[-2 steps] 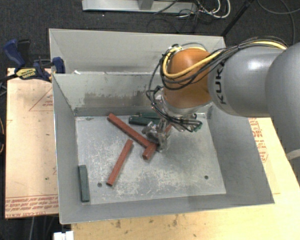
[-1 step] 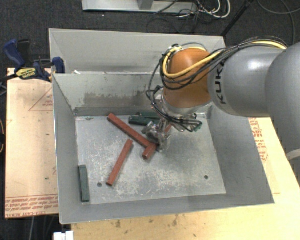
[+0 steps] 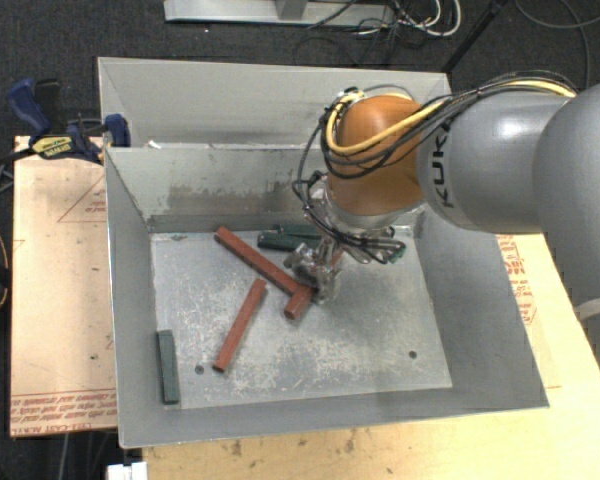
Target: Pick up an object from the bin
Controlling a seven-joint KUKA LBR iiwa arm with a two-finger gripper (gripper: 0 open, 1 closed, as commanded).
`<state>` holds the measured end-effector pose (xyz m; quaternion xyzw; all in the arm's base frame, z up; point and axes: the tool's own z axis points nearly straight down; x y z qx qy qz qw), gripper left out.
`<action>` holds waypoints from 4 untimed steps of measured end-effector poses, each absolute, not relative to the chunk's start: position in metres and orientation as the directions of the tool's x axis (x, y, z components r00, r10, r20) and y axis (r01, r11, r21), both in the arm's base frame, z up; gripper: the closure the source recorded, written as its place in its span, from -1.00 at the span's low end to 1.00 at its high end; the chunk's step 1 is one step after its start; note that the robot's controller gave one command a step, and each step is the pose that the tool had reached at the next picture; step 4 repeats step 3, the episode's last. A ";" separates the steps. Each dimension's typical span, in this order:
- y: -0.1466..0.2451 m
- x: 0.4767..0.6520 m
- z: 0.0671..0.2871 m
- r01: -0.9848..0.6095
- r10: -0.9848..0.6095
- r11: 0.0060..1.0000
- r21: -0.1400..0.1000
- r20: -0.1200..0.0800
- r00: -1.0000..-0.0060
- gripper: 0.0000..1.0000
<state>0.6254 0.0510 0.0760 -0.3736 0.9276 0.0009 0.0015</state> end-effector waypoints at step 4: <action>0.028 0.629 0.232 -0.921 -0.921 0.389 -0.001 -0.004 -0.389 1.00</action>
Offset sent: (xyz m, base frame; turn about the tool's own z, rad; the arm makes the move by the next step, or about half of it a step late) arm 0.0000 0.0000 0.0000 0.0000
